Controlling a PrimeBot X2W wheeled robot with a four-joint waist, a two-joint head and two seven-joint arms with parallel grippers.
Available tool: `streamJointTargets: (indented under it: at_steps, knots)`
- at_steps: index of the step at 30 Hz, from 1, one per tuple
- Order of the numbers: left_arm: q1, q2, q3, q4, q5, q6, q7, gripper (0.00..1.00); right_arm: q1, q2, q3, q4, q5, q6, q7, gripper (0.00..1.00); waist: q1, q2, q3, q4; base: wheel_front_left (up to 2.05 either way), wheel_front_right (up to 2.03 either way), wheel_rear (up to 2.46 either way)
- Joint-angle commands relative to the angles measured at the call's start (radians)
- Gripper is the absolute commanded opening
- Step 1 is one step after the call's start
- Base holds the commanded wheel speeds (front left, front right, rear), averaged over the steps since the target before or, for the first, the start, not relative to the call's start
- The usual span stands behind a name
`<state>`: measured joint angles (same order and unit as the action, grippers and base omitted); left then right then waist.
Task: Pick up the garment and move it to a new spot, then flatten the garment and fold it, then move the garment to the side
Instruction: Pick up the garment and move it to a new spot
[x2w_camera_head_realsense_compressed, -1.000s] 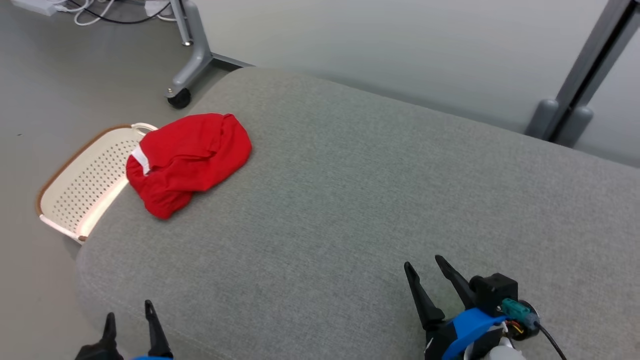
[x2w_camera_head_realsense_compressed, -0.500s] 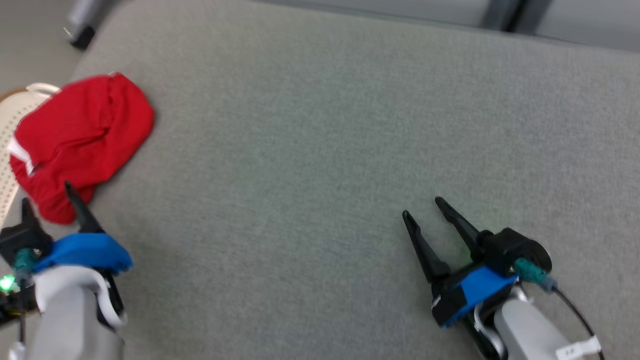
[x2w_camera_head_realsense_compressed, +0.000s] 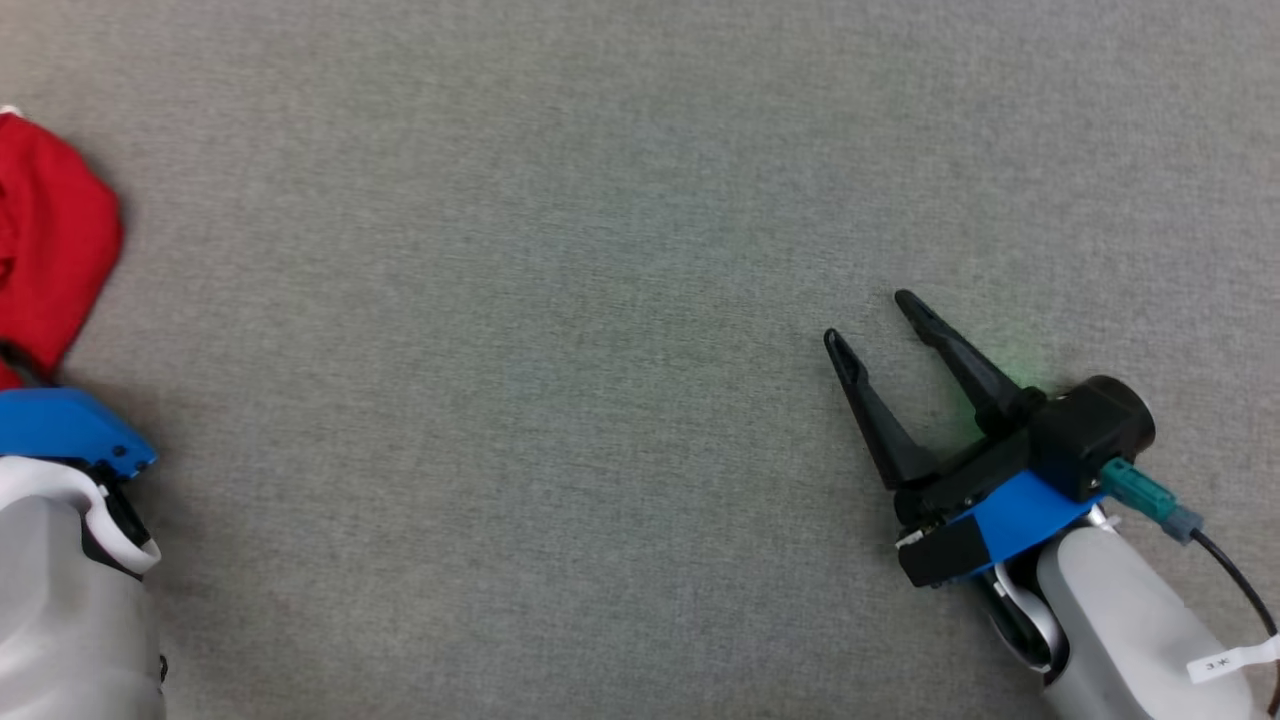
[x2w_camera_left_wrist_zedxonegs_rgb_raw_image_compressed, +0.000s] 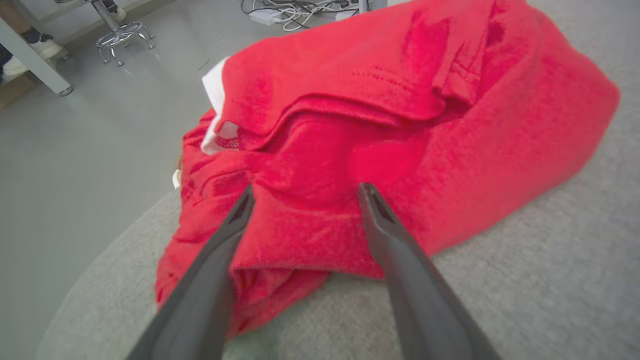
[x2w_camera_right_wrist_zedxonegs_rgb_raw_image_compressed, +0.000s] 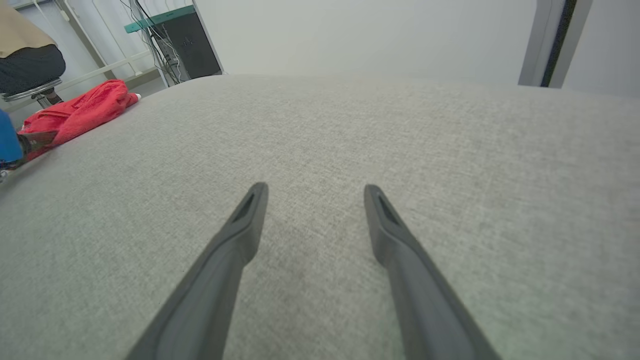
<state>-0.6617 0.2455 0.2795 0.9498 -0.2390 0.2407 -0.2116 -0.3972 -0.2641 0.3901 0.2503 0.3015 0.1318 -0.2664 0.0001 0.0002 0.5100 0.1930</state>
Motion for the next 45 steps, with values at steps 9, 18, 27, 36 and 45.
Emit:
streamJointTargets:
  at_steps: [9,18,27,36,45]
  knots:
    - [-0.067,0.017,0.048,0.185,-0.096,-0.078,0.113,0.96,0.013,-0.06,-0.028,-0.027,0.023,-0.002,0.005,1.0,-0.0001,-0.0002,0.042,-0.039,0.0,0.0,0.0]
    - [-0.12,0.031,0.013,0.267,-0.098,-0.173,0.116,0.0,0.01,-0.032,-0.038,-0.024,0.03,-0.002,0.003,1.0,-0.0001,-0.0002,0.014,-0.054,0.0,0.0,0.0]
    - [-0.236,0.062,-0.098,0.211,-0.015,-0.254,-0.003,0.0,0.028,0.039,-0.067,0.018,0.032,-0.001,0.002,1.0,-0.0001,-0.0002,-0.09,-0.083,0.0,0.0,0.0]
    - [-0.293,-0.055,-0.241,0.144,0.071,-0.3,-0.033,0.0,0.047,0.116,-0.088,0.074,0.028,-0.001,0.002,1.0,-0.0001,-0.0002,-0.197,-0.175,0.0,0.0,0.0]
    - [-0.221,-0.182,-0.373,0.034,0.087,-0.344,-0.048,0.0,0.072,0.163,-0.113,0.108,0.022,-0.001,0.002,1.0,-0.0001,-0.0002,-0.238,-0.292,0.0,0.0,0.0]
